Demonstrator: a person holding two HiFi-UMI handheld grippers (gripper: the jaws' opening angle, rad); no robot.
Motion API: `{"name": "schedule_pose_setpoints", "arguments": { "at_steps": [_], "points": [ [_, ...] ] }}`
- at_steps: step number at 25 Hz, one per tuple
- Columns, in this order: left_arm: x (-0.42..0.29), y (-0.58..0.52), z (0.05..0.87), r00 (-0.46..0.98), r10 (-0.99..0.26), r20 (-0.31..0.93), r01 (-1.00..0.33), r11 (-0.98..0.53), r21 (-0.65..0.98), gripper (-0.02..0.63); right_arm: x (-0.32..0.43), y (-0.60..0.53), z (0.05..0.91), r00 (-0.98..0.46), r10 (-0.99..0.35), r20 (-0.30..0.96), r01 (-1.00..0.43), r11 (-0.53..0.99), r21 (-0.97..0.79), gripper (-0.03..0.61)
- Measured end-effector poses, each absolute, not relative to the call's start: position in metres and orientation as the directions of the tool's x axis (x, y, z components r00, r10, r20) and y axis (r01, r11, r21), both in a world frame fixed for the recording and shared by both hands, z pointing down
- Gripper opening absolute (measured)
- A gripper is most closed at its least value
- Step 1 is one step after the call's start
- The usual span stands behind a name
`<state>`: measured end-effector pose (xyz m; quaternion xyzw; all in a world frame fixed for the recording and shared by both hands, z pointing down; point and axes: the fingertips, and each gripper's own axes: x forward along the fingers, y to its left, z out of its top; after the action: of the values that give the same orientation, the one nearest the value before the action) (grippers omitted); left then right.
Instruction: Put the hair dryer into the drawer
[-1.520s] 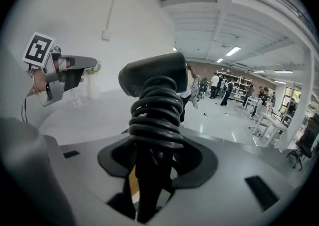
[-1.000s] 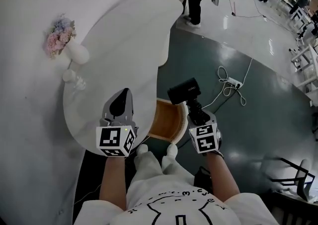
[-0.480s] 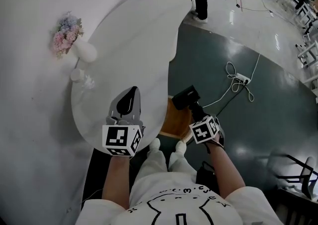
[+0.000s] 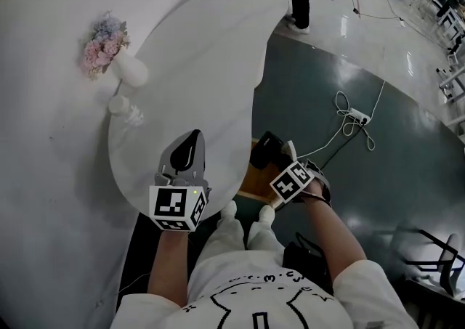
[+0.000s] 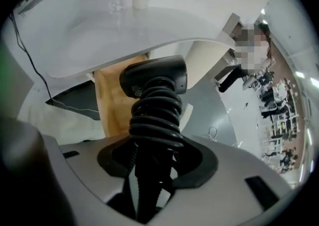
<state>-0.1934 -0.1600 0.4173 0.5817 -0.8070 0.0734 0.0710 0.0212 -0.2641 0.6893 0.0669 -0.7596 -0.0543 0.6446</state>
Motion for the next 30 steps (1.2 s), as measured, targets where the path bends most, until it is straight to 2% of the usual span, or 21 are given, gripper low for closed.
{"name": "schedule_pose_setpoints", "arguments": {
  "at_steps": [4, 13, 22, 30],
  "points": [
    [-0.199, -0.146, 0.416, -0.335, -0.917, 0.215, -0.942, 0.329, -0.067, 0.012, 0.000, -0.252, 0.697, -0.173, -0.157, 0.972, 0.099, 0.979, 0.176, 0.196],
    [-0.207, -0.121, 0.411, -0.373, -0.896, 0.241, -0.927, 0.350, -0.133, 0.013, -0.030, -0.237, 0.725, -0.155, -0.161, 0.975, 0.299, 0.933, 0.202, 0.198],
    [-0.198, -0.124, 0.419, -0.384, -0.879, 0.281, -0.922, 0.351, -0.164, 0.013, -0.056, -0.228, 0.749, -0.245, -0.166, 0.955, 0.608, 0.741, 0.285, 0.198],
    [-0.194, -0.125, 0.427, -0.429, -0.853, 0.298, -0.902, 0.390, -0.182, 0.013, -0.064, -0.223, 0.788, -0.272, -0.134, 0.953, 0.650, 0.704, 0.285, 0.199]
  ]
}}
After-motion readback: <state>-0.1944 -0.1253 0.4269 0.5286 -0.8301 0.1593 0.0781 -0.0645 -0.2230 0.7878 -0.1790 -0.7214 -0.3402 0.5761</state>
